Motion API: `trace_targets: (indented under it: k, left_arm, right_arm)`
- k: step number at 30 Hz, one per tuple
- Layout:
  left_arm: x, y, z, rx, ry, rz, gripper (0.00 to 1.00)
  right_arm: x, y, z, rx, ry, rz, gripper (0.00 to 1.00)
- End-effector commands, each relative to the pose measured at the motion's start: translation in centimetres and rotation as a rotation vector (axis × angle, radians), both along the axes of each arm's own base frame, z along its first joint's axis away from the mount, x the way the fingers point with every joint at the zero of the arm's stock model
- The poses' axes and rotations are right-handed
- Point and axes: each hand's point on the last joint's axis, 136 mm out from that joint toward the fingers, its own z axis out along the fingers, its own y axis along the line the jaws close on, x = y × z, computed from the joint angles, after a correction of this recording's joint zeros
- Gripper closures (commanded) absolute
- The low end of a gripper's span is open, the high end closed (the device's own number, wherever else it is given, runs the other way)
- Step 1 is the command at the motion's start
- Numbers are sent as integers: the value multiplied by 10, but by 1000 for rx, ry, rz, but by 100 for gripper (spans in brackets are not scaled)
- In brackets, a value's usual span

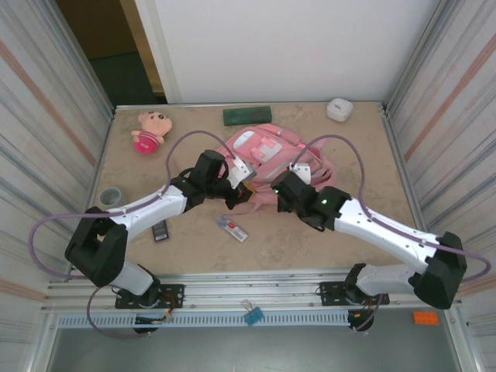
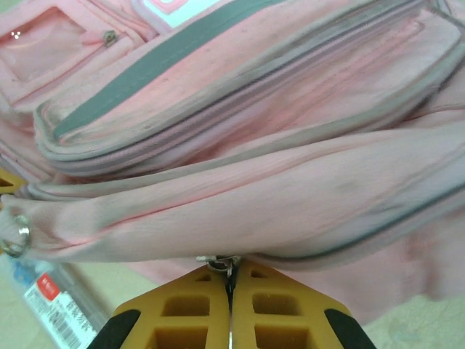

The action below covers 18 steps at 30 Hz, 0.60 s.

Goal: Pack the student bag

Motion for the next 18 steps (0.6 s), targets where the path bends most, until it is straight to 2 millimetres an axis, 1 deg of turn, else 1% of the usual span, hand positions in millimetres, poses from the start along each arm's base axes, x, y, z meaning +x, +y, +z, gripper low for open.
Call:
trace_targets:
  k: [1,2,4,5,6,7,9,10,11,13,14,16,18]
  left_arm:
    - [11,29,-5,101,-66,59,100]
    - [12,31,-7,109,-71,57,100]
    - [11,29,-6,92,-65,50,100]
    - [10,27,-5,75,-56,51,100]
    - [9,25,-3,51,-40,58,97]
    - [10,24,1,25,-22,78,87]
    - [12,23,7,-23,23,138,63]
    - [12,24,9,-47,54,173,53]
    - [12,26,13,-71,74,209,47]
    - [15,36,16,-112,135,340,38]
    - [16,44,14,-117,168,409,37]
    - [20,61,6,-157,264,573,30]
    - [20,72,-9,-200,379,682,27]
  right_arm:
    - [-25,-5,-13,33,135,177,100]
    - [-29,3,-14,87,162,217,100]
    - [-37,27,-13,212,190,297,100]
    - [-40,34,-14,246,197,313,100]
    - [-40,37,-17,259,204,307,100]
    - [-39,35,-22,253,206,289,100]
    - [-36,31,-31,237,210,260,100]
    - [-35,31,-34,232,214,253,100]
    - [-34,32,-37,230,218,253,100]
    - [-33,34,-43,221,231,253,100]
    - [-32,35,-45,219,237,257,100]
    - [-33,40,-52,224,256,267,100]
    - [-36,46,-58,235,281,284,100]
